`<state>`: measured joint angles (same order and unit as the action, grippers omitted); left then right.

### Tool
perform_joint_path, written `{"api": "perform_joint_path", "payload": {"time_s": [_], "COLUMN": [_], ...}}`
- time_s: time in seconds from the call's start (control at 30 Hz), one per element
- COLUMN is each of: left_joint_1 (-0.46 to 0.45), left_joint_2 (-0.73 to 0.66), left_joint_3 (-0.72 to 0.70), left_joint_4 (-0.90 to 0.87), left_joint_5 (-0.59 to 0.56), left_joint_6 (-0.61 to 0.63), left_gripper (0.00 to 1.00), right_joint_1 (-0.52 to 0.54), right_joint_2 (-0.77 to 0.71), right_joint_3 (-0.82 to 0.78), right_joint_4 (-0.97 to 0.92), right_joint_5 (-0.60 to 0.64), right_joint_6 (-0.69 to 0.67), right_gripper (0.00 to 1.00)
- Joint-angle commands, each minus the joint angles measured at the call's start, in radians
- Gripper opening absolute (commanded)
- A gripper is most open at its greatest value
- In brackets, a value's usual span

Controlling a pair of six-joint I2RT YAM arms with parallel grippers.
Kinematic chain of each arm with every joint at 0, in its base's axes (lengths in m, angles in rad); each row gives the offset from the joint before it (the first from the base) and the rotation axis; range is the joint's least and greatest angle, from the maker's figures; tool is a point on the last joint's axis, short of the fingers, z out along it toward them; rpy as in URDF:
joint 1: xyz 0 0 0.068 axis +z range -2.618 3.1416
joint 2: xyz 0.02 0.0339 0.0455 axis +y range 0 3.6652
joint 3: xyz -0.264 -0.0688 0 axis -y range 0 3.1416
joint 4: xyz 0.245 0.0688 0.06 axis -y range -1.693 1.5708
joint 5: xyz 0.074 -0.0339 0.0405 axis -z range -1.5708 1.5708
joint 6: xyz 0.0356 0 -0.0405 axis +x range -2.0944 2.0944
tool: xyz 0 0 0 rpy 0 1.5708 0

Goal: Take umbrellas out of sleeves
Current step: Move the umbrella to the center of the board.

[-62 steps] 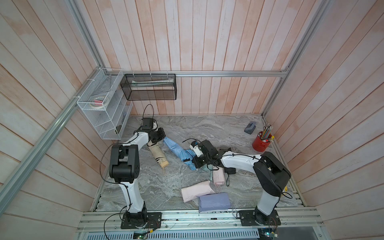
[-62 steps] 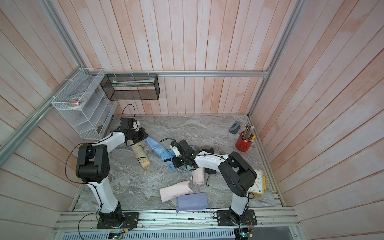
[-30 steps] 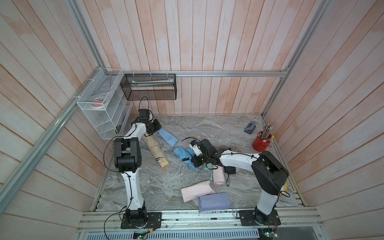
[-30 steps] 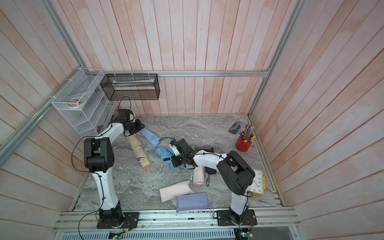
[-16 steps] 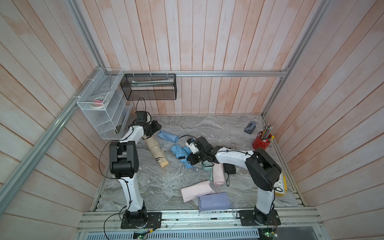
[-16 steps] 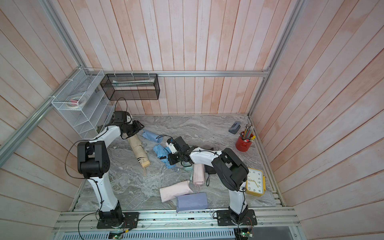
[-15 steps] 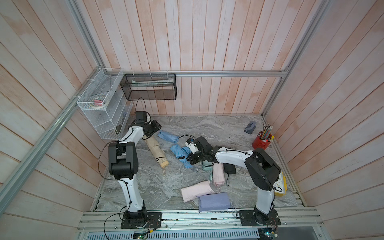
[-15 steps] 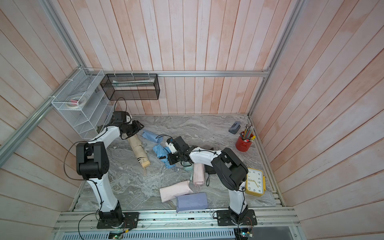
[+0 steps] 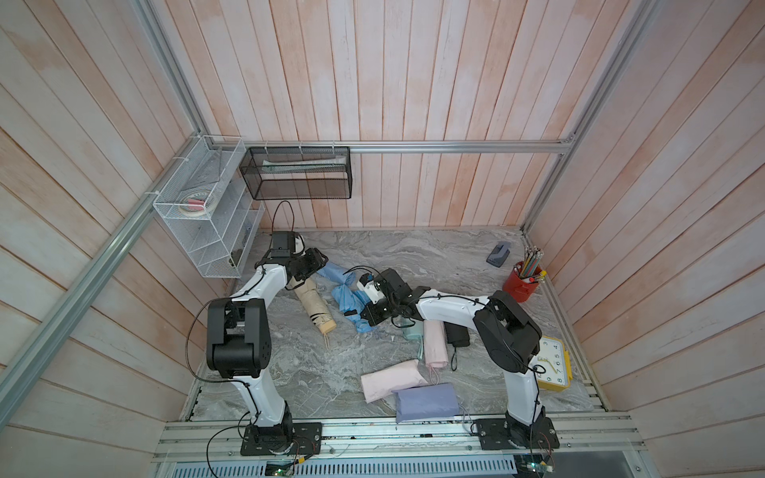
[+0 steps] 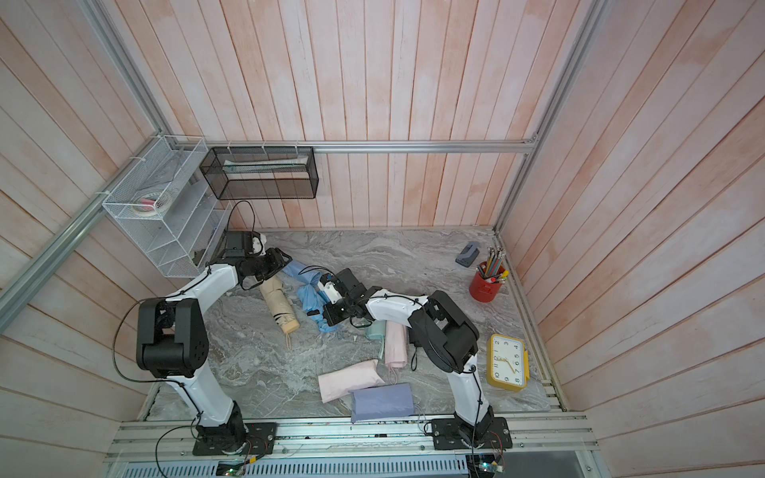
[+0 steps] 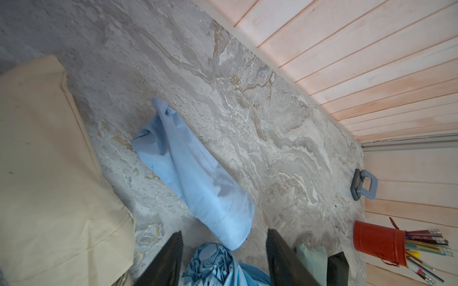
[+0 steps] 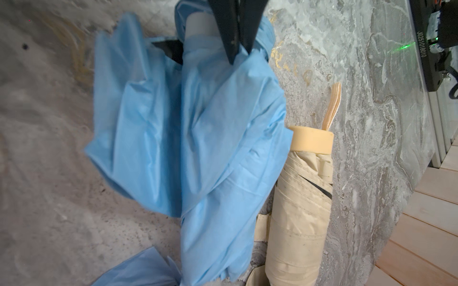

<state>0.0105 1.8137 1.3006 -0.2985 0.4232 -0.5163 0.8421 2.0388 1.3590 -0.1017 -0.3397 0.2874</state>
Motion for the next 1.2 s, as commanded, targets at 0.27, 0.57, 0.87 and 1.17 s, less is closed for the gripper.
{"api": "perform_joint_path", "payload": {"time_s": [0.27, 0.57, 0.87, 1.17], "left_joint_1": [-0.045, -0.127, -0.276, -0.371], "left_joint_2": [-0.091, -0.158, -0.119, -0.028], "left_joint_3": [-0.092, -0.143, -0.120, -0.034], "left_joint_4": [0.028, 0.015, 0.030, 0.043], "left_joint_5": [0.026, 0.015, 0.024, 0.068], "left_joint_6": [0.018, 0.035, 0.052, 0.053], "left_gripper": [0.57, 0.57, 0.57, 0.57], "right_joint_1": [-0.020, -0.101, -0.231, -0.245], "right_joint_2": [-0.111, -0.271, -0.377, -0.338], "right_joint_3": [-0.043, -0.162, -0.361, -0.380], "right_joint_4": [-0.058, -0.074, -0.043, -0.061], "right_joint_5": [0.047, 0.086, 0.122, 0.166], "right_joint_6": [-0.018, 0.004, 0.062, 0.066], "right_gripper": [0.21, 0.31, 0.39, 0.42]}}
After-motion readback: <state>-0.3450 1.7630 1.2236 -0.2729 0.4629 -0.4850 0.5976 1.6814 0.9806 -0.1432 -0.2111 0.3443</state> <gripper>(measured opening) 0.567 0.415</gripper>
